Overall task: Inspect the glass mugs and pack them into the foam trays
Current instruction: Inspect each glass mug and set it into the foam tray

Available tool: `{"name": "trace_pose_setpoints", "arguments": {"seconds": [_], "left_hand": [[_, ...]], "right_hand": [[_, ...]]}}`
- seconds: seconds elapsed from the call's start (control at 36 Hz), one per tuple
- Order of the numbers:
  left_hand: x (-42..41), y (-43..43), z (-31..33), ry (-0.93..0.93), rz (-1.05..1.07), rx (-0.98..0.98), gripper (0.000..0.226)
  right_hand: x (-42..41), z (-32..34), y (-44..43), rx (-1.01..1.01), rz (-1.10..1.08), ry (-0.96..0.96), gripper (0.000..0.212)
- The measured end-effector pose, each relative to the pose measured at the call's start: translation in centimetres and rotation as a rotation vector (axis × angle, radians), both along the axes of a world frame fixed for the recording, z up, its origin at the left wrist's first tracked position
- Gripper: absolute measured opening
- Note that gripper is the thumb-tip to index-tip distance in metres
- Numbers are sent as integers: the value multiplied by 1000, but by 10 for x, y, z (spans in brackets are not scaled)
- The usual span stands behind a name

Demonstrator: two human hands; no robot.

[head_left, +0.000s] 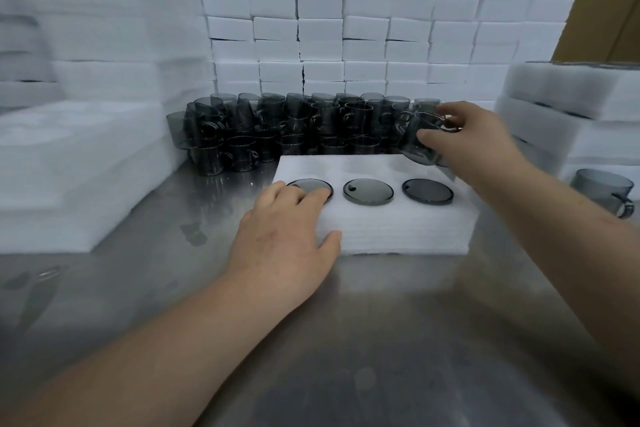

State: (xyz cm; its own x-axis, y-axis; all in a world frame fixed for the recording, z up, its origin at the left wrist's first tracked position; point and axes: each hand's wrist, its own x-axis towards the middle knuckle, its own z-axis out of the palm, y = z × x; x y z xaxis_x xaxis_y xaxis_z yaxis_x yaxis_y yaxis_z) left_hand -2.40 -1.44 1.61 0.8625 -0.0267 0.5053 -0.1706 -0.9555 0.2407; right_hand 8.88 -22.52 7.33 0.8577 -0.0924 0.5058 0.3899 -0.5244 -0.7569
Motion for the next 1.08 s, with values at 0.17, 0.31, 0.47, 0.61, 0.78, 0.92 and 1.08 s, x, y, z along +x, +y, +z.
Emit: {"name": "trace_pose_setpoints", "arguments": {"seconds": [0.17, 0.31, 0.47, 0.61, 0.78, 0.92, 1.08], "left_hand": [[0, 0, 0, -11, -2, -10, 57], [0, 1, -1, -15, -5, -8, 57], [1, 1, -2, -15, -7, -9, 57], [1, 1, -2, -22, -16, -10, 57], [0, 1, -2, -20, -10, -10, 57], [0, 1, -2, -17, -9, -6, 58], [1, 0, -2, -16, -11, -4, 59]], "right_hand": [[-7, -4, 2, 181, 9, -52, 31], [-5, -3, 7, 381, 39, -65, 27], [9, -3, 10, 395, 42, 37, 38], [7, 2, 14, 205, 27, 50, 48], [-2, 3, 17, -60, -55, -87, 23], [7, -1, 15, -246, 0, -29, 36], [8, 0, 15, -387, 54, 109, 39]]}}
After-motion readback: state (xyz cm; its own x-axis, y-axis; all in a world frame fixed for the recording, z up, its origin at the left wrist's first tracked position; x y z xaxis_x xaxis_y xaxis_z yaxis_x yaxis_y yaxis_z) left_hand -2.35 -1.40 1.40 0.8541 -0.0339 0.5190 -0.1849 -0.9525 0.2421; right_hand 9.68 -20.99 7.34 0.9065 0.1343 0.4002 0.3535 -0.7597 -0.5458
